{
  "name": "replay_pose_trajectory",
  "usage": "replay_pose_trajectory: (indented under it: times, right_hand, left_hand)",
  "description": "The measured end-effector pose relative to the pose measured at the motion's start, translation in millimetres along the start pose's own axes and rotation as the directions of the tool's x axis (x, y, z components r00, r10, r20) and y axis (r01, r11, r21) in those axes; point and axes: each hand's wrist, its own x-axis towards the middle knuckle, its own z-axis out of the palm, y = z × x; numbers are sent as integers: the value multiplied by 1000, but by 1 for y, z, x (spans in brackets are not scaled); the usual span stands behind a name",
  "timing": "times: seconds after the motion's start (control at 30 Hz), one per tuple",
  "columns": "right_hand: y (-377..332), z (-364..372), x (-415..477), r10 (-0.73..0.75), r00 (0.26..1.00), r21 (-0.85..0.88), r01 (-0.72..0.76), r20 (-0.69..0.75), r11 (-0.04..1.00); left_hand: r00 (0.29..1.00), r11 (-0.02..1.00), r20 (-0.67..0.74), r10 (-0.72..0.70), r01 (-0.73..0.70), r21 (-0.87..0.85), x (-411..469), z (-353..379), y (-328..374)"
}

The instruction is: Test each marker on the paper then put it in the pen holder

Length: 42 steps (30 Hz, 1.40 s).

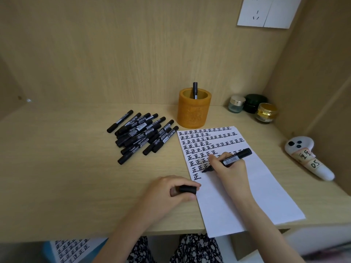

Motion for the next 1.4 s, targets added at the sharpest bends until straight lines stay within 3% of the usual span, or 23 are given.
replay_pose_trajectory:
  times: [0.4,0.67,0.97,1.4]
  right_hand:
    - [0,1,-1,-34,998,-70,38,58,997]
    - [1,1,-1,-46,999,-131,45,-6,990]
    - [0,0,-1,-31,999,-76,29,-18,997]
    - [-2,1,-3,-10,1000,-124,12,18,992]
  left_hand:
    - [1000,1000,4,2,-2,23,0,-1,3]
    - [1000,1000,5,1,-1,13,-1,0,3]
    - [1000,1000,6,2,-2,17,0,0,0]
    - [1000,1000,-1,5,-5,1,-1,0,0]
